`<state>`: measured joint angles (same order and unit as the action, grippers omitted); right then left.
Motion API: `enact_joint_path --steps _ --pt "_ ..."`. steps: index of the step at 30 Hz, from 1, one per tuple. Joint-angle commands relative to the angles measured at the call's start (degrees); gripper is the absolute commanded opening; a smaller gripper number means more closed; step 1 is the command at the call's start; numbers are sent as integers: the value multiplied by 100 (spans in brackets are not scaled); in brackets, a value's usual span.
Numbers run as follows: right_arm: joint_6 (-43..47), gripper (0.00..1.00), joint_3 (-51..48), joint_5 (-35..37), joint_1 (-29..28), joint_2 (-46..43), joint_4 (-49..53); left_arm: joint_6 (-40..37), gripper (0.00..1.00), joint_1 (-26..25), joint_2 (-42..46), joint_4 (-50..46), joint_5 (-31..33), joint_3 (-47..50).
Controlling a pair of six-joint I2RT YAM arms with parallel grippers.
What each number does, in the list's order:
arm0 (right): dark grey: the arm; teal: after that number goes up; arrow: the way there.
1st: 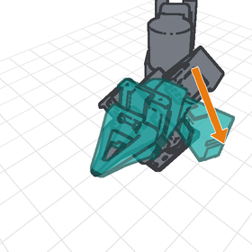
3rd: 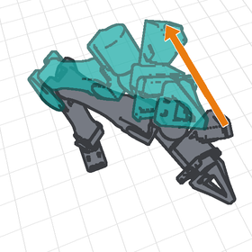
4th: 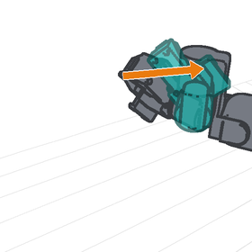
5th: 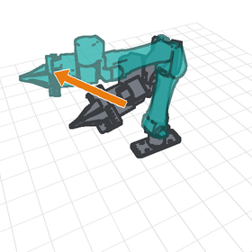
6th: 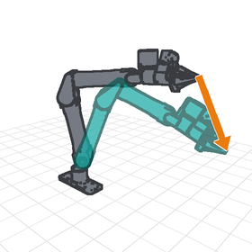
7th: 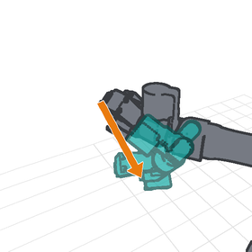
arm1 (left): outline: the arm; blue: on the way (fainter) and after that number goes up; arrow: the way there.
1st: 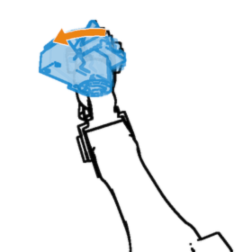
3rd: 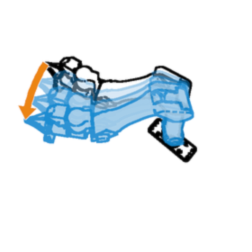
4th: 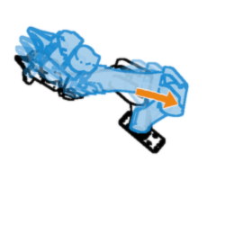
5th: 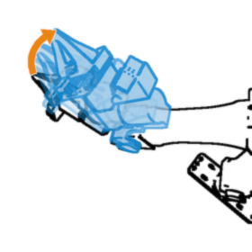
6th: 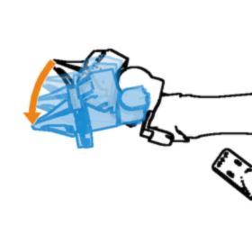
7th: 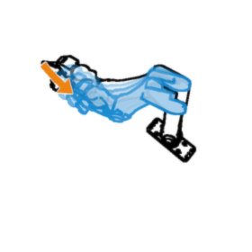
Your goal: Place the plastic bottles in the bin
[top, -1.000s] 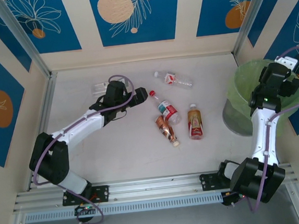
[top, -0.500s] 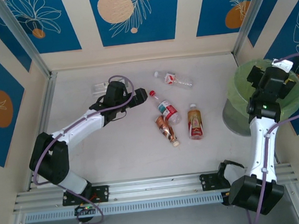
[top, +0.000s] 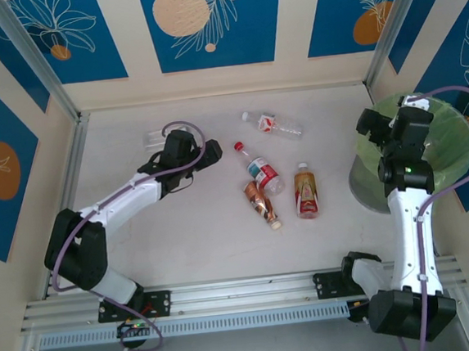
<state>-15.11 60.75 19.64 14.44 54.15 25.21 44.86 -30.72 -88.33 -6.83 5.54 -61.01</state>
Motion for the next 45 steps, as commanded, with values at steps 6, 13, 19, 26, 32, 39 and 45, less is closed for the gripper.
enact_joint_path --steps 6,13,19,26,32,39,45 --pt "-499 100 56 -810 -404 -338 381 -486 100 465 153 -557 -119 -192" --pt "-668 100 -21 -1242 -503 -791 647 -1640 100 584 -299 -1356 -399 -985" --pt "-721 100 -172 -1978 -521 -1031 622 -2696 100 686 -807 -2119 118 -1712" --pt "-537 100 -316 -2680 -538 -1265 547 -3589 100 848 -821 -2222 -841 -1737" --pt "-359 100 -331 -3906 -802 -1193 801 -3152 100 848 -630 -1983 -629 -1317" --pt "-652 99 -630 -3278 -1798 -889 1153 -2810 100 848 -221 -1866 -845 -975" --pt "-793 96 -647 -1389 -2949 -365 1890 -2397 100 848 259 -2093 -1470 -634"
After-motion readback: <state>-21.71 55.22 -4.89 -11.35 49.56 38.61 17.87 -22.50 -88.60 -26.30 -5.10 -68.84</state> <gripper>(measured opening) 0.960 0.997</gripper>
